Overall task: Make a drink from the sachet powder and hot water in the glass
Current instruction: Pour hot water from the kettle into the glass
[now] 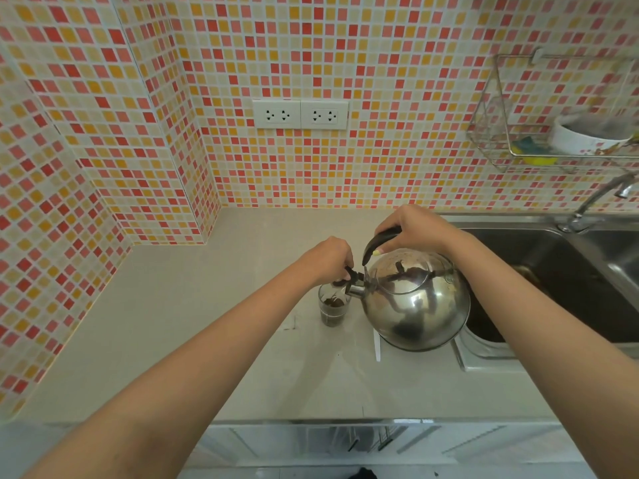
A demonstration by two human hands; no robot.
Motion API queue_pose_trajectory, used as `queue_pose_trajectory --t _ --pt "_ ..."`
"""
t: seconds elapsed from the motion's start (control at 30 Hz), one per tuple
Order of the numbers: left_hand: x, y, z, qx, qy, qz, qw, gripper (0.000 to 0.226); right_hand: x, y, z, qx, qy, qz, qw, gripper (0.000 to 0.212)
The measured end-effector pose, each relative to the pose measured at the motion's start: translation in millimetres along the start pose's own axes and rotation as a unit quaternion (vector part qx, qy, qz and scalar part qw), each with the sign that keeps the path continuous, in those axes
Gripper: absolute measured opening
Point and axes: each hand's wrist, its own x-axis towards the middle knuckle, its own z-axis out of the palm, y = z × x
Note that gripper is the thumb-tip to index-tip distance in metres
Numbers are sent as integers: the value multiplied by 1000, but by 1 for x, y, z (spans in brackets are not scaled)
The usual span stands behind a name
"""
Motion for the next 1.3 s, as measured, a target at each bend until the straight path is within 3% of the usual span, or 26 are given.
queue_pose_trajectory --t 0.8,1.3 --pt "0 3 -3 -9 9 5 1000 30 -3 8 -3 44 10 -9 999 15" --pt "38 -14 -17 -202 105 -30 973 28 15 48 -40 100 75 19 992 20"
